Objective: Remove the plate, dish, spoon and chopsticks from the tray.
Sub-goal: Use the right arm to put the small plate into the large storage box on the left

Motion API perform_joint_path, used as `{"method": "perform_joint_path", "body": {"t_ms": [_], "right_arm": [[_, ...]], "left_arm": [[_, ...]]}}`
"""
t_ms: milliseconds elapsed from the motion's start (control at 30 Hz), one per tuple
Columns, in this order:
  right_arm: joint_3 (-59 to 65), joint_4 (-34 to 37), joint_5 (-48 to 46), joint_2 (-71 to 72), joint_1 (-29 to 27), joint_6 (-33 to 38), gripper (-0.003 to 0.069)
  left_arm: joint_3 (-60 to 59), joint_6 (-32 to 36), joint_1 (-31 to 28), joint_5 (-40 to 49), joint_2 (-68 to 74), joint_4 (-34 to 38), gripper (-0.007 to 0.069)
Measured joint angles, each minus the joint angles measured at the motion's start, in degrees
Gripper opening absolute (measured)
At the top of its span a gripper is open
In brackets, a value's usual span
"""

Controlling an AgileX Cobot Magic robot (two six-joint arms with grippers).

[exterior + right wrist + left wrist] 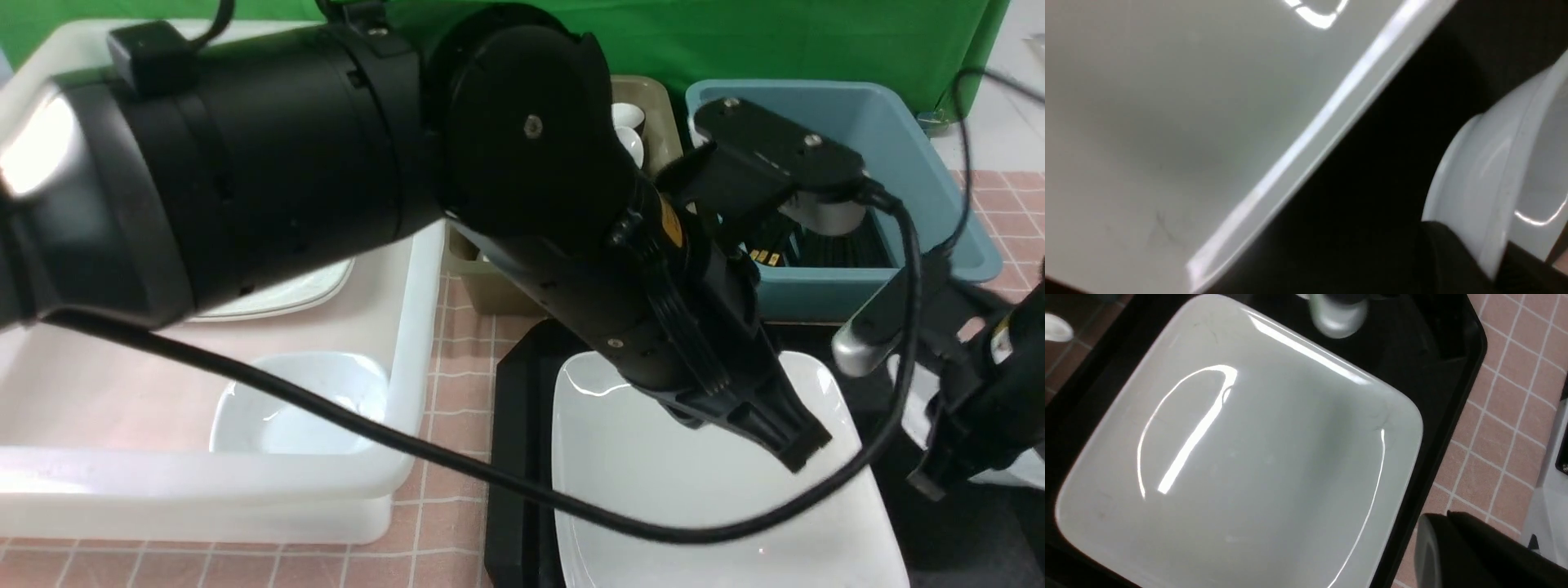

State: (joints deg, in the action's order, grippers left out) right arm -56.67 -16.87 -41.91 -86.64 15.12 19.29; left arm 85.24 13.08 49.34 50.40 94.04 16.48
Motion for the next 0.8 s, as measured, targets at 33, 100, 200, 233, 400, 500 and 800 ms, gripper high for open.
{"method": "perform_joint_path", "body": {"t_ms": [33,100,200,233,400,500,800], "right_arm": [[-1.4,1.1,-2.0,1.8,-0.1,-0.3,0.0076],[-4.5,4.5,-4.6,5.1,-0.1,-0.7,0.0076],[-10.4,13.7,-5.6,9.7,-0.1,-0.9,0.0076],[-12.9,19.2,-5.7,11.1,-0.1,-0.7,0.0076],[-20.5,36.0,-5.9,11.2,4.1,3.8,0.0076],[-25.9,40.2,-4.6,7.8,12.3,5.4,0.0076],[-45.6,39.1,-1.2,-15.1,30.9,5.7,0.0076]], "left_arm": [[0.0,-0.1,-0.8,0.0,-0.4,-0.1,0.0001],[0.0,-0.5,-3.2,-0.1,-1.7,-0.1,0.0001],[0.0,-1.1,-8.1,0.4,-4.6,-0.2,0.0001],[0.0,-1.2,-10.7,1.3,-6.4,-0.3,0.0001],[0.0,-1.3,-20.7,6.9,-12.1,-1.1,0.0001],[0.0,-1.6,-29.1,10.9,-16.1,-1.4,0.0001],[0.0,-5.5,-47.9,19.0,-24.5,-3.1,0.0001]]}}
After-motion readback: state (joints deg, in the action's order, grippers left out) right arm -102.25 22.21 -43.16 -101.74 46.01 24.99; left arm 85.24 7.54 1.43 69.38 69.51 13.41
